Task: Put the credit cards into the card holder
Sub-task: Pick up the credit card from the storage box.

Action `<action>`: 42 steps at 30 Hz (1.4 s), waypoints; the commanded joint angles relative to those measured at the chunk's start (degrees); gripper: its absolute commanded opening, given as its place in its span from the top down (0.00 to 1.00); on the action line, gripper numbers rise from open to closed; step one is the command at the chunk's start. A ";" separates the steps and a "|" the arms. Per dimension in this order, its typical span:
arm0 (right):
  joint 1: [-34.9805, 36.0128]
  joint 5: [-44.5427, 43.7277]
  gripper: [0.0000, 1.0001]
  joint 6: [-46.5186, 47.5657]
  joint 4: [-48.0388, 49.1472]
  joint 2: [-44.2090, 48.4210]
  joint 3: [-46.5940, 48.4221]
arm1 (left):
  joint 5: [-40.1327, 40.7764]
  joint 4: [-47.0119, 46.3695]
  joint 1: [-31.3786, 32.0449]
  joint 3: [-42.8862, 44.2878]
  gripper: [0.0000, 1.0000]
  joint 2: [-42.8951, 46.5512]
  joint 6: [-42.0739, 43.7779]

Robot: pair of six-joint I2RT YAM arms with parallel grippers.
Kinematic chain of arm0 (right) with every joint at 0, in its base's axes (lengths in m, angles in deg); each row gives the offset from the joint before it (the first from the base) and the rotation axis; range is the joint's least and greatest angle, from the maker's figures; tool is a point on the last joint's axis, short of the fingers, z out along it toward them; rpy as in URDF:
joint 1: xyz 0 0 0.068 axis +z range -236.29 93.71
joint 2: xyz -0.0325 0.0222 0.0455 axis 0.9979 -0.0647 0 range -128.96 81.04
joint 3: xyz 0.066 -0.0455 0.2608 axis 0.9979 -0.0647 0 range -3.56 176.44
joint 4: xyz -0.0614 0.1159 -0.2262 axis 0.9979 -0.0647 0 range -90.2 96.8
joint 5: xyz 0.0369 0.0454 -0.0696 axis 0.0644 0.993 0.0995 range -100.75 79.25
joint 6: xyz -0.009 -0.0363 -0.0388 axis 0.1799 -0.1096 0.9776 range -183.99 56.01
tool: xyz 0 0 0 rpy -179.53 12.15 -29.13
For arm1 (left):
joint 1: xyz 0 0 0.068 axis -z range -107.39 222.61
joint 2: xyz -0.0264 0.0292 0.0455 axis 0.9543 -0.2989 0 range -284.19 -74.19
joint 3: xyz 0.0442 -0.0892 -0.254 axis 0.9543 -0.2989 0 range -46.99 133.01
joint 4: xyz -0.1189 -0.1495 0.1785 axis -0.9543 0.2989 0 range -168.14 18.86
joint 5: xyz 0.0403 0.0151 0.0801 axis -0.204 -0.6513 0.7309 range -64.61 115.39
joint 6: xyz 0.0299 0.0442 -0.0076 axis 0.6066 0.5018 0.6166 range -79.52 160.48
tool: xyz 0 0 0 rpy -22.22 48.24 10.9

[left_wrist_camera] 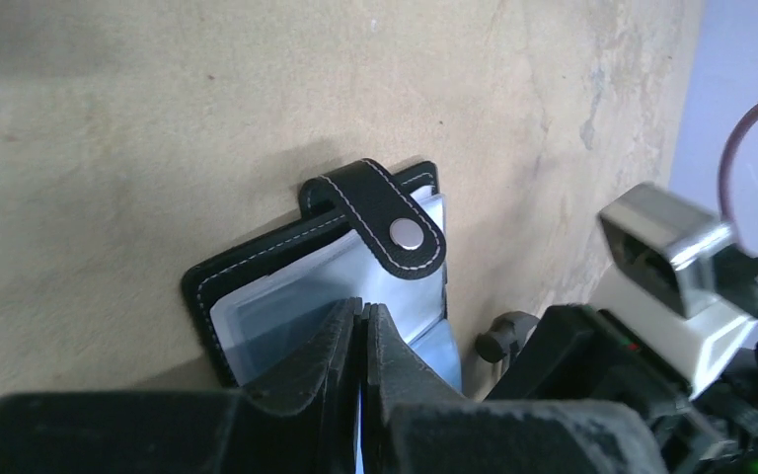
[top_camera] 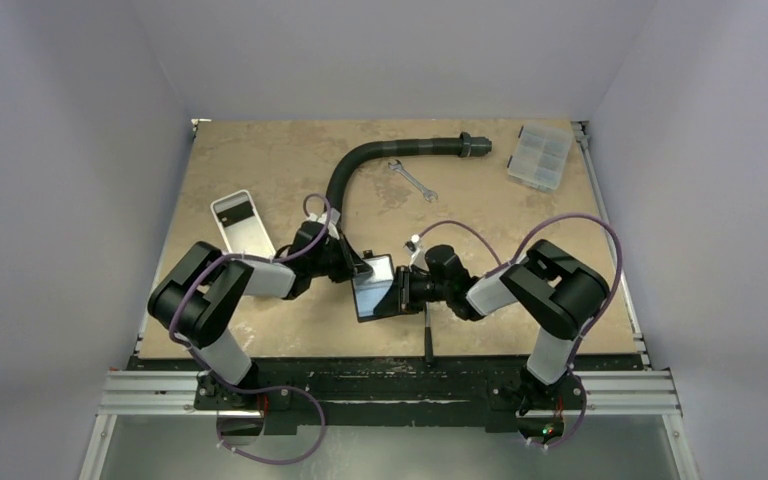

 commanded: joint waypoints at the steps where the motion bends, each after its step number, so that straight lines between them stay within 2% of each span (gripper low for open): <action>1: -0.31 0.91 0.78 -2.96 7.89 -2.51 -2.25 | 5.76 9.35 -0.45 1.85 1.00 4.52 4.36; 6: -0.37 -5.47 0.77 6.73 -10.11 0.66 2.66 | 6.75 5.41 -0.52 -4.26 1.00 4.22 3.28; 11: -0.36 -17.14 0.74 16.28 -27.59 3.80 9.45 | 7.21 2.43 -0.56 -9.57 1.00 4.17 2.22; 18: -0.59 -27.71 0.69 23.27 -42.47 4.19 19.30 | 7.75 5.02 -0.56 -9.94 1.00 8.61 2.49; 22: 1.38 -30.07 0.60 23.31 -44.97 7.79 21.22 | 8.20 5.91 -0.54 -8.31 1.00 9.92 1.83; 26: 9.82 -30.67 0.47 21.89 -45.72 10.36 21.86 | 9.52 8.26 -0.60 -5.99 1.00 9.79 2.96; 29: 14.48 -30.29 0.44 19.36 -43.19 10.06 20.33 | 9.18 7.96 -0.80 -5.66 1.00 9.08 2.41; 31: 16.98 -29.16 0.46 18.38 -40.74 7.78 20.09 | 8.68 7.35 -0.86 -5.60 1.00 8.70 2.02; 32: 18.13 -29.33 0.50 18.02 -40.43 6.47 20.51 | 8.65 7.15 -0.87 -5.59 1.00 8.60 1.86; 36: 19.46 -33.84 0.74 16.62 -39.97 3.86 20.47 | 9.09 7.52 -1.04 -5.16 1.00 8.76 1.76; 39: 19.18 -36.89 0.79 16.41 -41.31 1.83 20.12 | 9.18 6.70 -1.07 -5.44 1.00 8.95 0.82; 42: 18.21 -45.49 0.80 17.57 -46.37 0.88 21.48 | 8.38 4.81 -1.05 -5.54 1.00 8.37 -0.65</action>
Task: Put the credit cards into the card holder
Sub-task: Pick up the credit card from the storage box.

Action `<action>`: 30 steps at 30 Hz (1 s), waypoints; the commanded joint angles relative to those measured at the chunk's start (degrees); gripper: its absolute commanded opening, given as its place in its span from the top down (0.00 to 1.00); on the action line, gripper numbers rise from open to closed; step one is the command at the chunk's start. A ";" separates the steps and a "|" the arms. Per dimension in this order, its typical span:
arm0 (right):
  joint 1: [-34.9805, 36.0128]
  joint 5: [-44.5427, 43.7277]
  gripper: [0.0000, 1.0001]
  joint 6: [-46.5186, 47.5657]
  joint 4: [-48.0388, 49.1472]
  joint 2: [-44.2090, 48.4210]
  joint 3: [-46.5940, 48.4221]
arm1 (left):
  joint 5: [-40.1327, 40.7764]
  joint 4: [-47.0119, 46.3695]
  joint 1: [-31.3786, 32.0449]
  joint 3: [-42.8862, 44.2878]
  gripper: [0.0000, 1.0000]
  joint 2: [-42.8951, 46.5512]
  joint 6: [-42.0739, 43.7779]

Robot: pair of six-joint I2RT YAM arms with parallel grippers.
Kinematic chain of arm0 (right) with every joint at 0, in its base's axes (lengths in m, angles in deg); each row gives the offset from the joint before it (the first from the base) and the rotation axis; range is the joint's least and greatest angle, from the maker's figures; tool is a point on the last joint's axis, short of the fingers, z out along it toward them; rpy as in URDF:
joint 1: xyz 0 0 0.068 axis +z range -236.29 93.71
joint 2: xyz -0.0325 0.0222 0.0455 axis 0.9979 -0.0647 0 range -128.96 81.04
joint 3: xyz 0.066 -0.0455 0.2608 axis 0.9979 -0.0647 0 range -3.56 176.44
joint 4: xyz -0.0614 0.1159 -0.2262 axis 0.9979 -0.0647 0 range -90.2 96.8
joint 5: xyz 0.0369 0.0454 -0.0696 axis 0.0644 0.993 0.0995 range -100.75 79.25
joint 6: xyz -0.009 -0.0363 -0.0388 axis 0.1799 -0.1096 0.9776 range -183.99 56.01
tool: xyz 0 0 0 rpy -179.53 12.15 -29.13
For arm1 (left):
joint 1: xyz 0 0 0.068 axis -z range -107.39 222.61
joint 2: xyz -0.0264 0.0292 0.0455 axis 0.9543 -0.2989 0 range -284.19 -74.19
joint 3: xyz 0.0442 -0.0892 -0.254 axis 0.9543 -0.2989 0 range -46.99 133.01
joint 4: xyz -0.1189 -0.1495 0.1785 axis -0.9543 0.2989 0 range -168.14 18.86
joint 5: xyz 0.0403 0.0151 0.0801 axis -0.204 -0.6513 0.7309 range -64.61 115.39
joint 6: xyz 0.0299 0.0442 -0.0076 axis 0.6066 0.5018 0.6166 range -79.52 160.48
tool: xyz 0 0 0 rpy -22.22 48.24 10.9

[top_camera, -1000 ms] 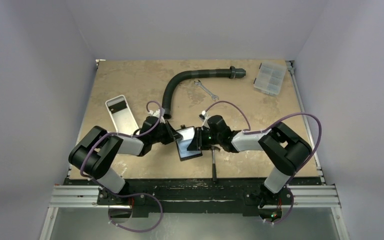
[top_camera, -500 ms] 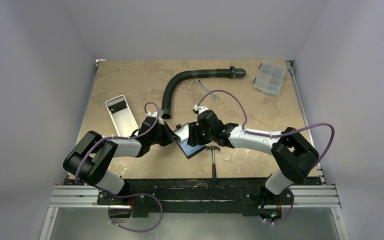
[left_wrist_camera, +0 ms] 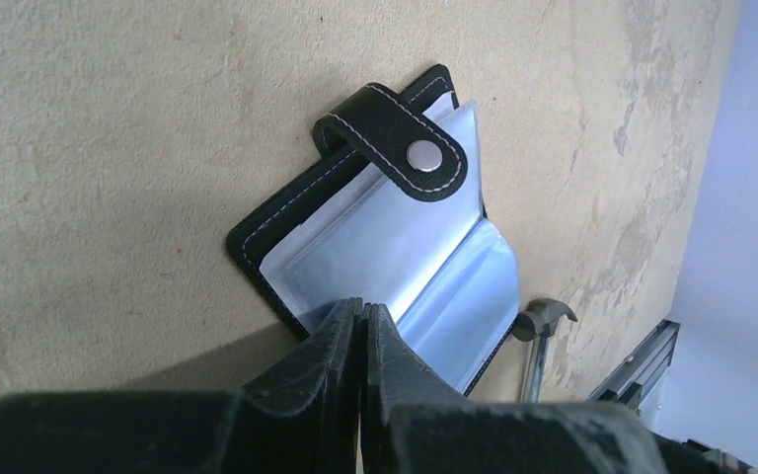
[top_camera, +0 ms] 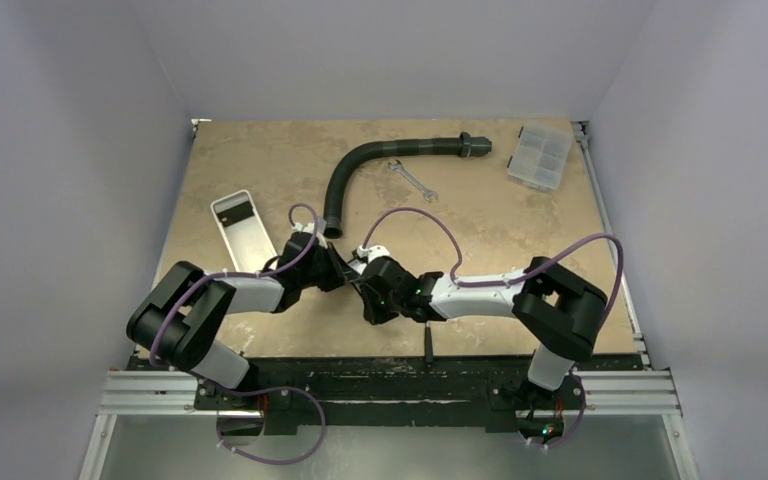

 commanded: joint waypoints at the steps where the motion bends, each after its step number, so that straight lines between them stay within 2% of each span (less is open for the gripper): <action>1: -2.10 -14.15 0.79 0.43 -5.63 -0.56 1.87 | 1.10 -1.19 -0.77 0.85 1.00 -1.66 -1.48; 4: -5.91 -18.41 0.79 1.51 -7.48 0.28 2.42 | -0.43 -3.13 -0.74 2.63 1.00 -4.29 -2.75; 9: -12.63 -20.12 0.78 4.76 -7.44 1.11 3.19 | -0.71 -5.18 -0.72 6.50 1.00 -9.16 -3.64; 14: -14.81 -20.48 0.77 7.27 -7.61 -0.11 5.60 | -0.63 -5.54 -0.72 8.47 1.00 -11.84 -4.14; 18: -14.85 -19.09 0.76 8.17 -9.24 2.42 6.34 | -0.39 -3.47 -0.72 7.87 1.00 -9.23 -3.47; 22: -14.71 -12.48 0.67 7.89 -7.49 8.24 3.61 | -0.85 1.58 -0.85 8.99 1.00 -4.49 -0.89; 25: -14.71 -9.11 0.54 7.73 -7.05 12.60 1.75 | -3.33 8.32 -2.66 12.71 1.00 0.18 3.79; 28: -14.71 -5.22 0.40 7.60 -5.43 14.95 0.83 | -6.31 15.34 -6.79 15.52 0.86 5.03 6.69; 30: -14.71 1.32 0.33 6.98 -1.30 14.91 0.18 | -8.47 18.69 -9.65 16.70 0.77 8.33 7.98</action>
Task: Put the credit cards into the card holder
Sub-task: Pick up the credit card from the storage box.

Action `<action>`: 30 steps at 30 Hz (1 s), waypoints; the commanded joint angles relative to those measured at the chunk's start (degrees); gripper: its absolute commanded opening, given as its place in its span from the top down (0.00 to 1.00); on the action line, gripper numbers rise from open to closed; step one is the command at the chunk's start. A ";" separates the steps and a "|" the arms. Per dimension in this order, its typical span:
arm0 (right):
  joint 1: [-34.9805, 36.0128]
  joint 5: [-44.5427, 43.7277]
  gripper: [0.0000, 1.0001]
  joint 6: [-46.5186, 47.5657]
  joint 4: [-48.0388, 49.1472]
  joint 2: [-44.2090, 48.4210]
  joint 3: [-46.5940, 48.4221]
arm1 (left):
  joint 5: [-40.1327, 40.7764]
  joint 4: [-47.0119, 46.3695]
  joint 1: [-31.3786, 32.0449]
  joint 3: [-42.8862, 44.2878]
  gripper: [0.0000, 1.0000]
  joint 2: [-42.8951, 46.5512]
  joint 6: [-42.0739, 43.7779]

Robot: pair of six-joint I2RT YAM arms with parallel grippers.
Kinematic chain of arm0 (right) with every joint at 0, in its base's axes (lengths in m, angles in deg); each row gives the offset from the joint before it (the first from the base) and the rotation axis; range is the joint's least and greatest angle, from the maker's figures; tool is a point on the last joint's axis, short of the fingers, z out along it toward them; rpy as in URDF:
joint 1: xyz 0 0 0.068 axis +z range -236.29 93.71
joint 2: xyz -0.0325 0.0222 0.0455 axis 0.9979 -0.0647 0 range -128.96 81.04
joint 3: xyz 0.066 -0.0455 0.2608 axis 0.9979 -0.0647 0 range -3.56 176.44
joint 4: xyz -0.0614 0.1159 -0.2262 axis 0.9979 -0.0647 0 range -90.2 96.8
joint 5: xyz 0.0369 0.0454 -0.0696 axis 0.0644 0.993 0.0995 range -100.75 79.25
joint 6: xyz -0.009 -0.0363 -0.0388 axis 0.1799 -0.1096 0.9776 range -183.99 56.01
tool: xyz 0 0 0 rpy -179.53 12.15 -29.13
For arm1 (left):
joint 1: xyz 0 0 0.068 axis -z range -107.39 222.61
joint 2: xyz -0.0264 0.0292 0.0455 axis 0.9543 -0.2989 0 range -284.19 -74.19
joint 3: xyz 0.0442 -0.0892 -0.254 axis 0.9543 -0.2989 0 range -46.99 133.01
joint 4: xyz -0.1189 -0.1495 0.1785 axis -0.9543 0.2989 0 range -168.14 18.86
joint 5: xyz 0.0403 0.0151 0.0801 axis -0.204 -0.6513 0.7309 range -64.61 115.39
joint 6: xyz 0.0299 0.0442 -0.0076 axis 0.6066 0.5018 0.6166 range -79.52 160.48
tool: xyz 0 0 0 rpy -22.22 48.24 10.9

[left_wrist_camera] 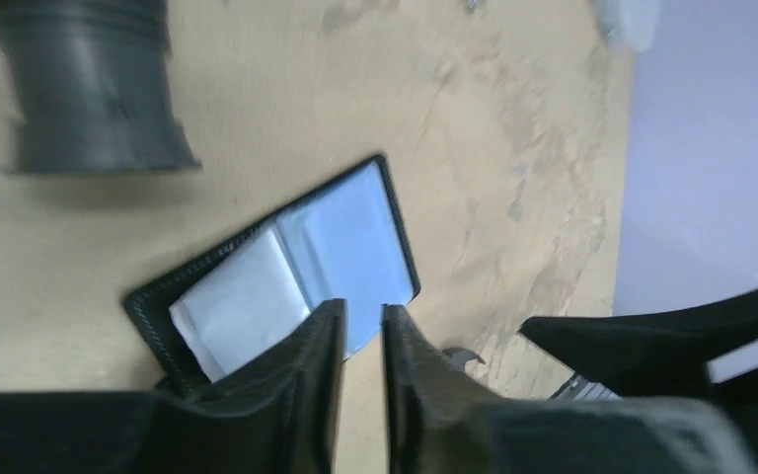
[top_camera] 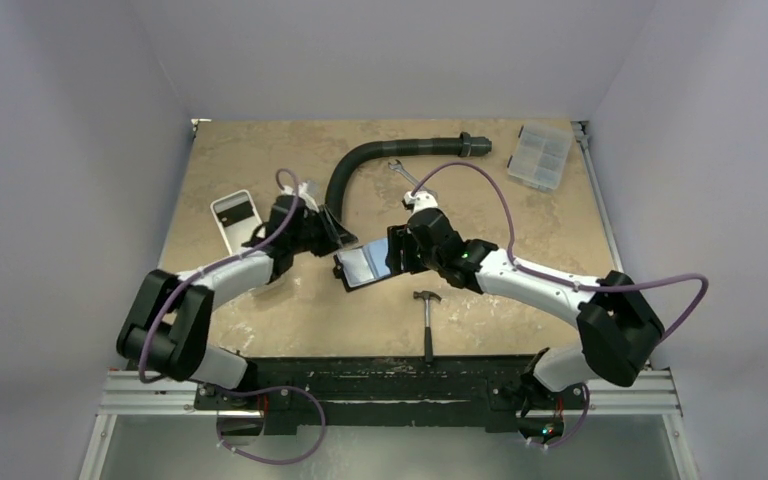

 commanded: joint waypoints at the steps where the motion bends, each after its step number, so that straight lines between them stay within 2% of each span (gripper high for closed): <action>1: 0.15 11.97 0.32 -0.48 8.56 0.41 -1.73 | -5.70 10.24 -6.43 5.27 0.71 8.97 6.22; 4: 0.19 17.40 0.30 -0.17 11.40 -3.08 0.69 | -6.94 21.58 -11.65 9.44 0.59 12.93 11.95; 7: 0.19 20.56 0.30 0.27 13.62 -5.14 2.64 | 0.99 34.85 -18.82 15.28 0.44 17.28 18.87; 8: 0.12 21.79 0.30 -0.13 14.22 -5.46 2.78 | 6.17 38.61 -20.54 17.89 0.38 18.65 20.97; 10: 0.11 22.24 0.30 0.65 14.16 -5.99 3.43 | 21.49 46.05 -21.82 21.50 0.32 19.92 24.18; 12: 0.11 22.22 0.30 2.13 13.38 -6.45 4.02 | 35.55 50.65 -21.88 23.58 0.26 18.83 23.53; 14: 0.11 22.44 0.30 3.06 13.34 -6.43 4.09 | 42.03 52.77 -22.02 24.76 0.25 16.72 21.10; 16: 0.11 23.69 0.30 3.49 14.29 -6.41 3.63 | 40.51 51.89 -22.98 24.86 0.24 15.18 17.27; 20: 0.11 25.31 0.31 3.86 15.85 -6.22 2.45 | 31.27 44.09 -25.02 23.70 0.21 12.54 6.96; 27: 0.11 22.61 0.31 4.27 16.73 -2.38 -1.39 | 28.96 40.97 -28.41 25.75 0.17 2.24 -11.56; 30: 0.11 21.91 0.31 4.39 17.62 -1.78 -2.77 | 22.00 34.74 -31.20 22.56 0.16 0.20 -20.63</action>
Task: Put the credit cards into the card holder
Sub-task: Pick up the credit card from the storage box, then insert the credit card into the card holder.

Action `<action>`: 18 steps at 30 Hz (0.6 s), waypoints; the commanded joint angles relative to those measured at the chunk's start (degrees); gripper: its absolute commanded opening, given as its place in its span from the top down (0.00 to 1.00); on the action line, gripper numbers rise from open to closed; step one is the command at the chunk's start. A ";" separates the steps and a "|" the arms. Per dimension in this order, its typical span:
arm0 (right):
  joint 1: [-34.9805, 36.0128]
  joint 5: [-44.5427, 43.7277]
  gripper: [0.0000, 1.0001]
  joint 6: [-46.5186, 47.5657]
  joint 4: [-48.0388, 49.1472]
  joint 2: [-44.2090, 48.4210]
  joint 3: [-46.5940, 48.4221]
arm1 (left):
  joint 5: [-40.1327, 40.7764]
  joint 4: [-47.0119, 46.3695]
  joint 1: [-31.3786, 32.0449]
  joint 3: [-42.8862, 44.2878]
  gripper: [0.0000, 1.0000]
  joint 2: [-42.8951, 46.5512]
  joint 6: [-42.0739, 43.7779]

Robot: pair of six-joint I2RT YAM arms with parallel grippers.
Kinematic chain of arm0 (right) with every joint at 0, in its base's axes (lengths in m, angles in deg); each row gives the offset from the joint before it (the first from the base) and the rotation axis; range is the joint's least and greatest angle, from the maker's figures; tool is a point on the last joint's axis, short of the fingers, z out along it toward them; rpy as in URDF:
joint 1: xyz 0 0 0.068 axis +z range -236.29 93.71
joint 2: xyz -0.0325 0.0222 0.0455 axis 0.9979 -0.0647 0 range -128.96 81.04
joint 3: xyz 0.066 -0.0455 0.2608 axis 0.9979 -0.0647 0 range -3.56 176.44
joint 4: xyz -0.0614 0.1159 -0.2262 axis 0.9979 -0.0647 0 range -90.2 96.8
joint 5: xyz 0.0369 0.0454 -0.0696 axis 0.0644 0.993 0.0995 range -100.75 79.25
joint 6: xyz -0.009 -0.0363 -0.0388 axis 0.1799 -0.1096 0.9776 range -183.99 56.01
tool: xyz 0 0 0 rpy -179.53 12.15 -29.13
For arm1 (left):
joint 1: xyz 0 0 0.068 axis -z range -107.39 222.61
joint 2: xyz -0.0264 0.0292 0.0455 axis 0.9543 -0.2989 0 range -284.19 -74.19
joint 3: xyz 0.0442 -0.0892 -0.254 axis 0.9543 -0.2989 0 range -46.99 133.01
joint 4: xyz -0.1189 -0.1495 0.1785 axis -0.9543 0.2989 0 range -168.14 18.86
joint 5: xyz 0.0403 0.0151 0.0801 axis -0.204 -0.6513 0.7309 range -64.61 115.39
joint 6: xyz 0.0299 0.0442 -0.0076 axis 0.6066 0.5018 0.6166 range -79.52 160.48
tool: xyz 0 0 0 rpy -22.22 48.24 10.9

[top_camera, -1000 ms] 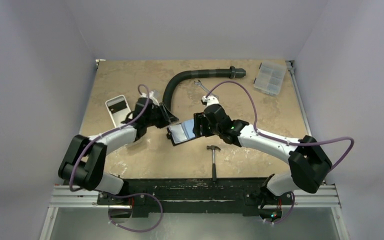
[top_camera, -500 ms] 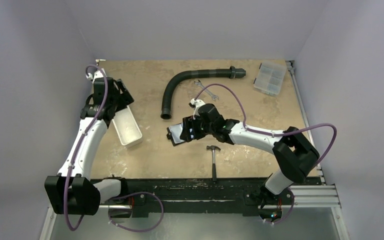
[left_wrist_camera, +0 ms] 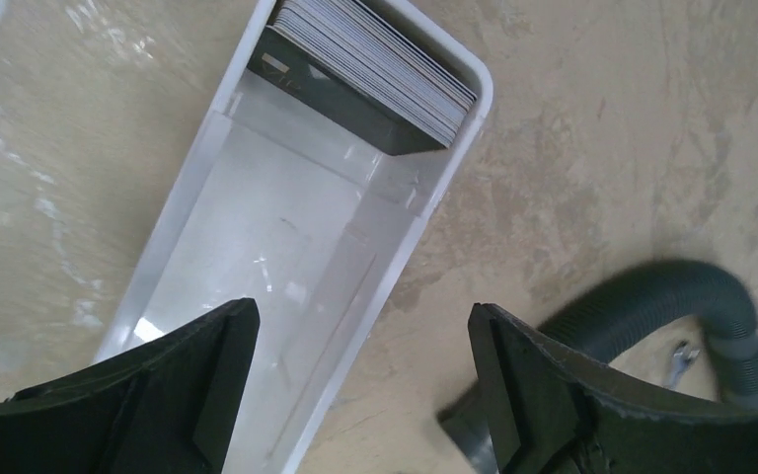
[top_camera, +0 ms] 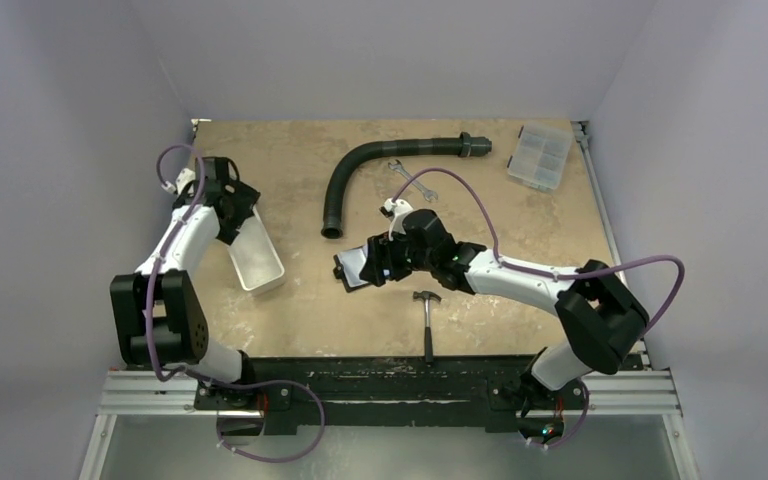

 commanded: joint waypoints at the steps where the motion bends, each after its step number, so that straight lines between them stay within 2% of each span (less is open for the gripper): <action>1: 0.06 -0.92 0.31 1.48 3.44 2.73 -1.65 | -8.07 -10.82 -3.58 -2.65 0.12 -1.80 -18.99; 3: 0.06 -0.24 0.31 1.48 3.99 2.39 -1.99 | -7.07 -15.75 -3.59 -4.82 0.08 -1.93 -24.44; 6: 0.06 0.52 0.31 1.51 4.65 1.88 -2.28 | -2.44 -18.90 -3.68 -6.56 0.07 -2.46 -30.43; 12: -0.03 0.29 0.31 1.57 5.66 1.91 -3.00 | 6.61 -17.71 -3.67 -5.40 0.07 -4.43 -35.56; 18: -0.62 1.30 0.31 1.76 6.27 1.31 -3.14 | 7.06 -15.05 -3.77 -0.77 0.08 -9.65 -39.28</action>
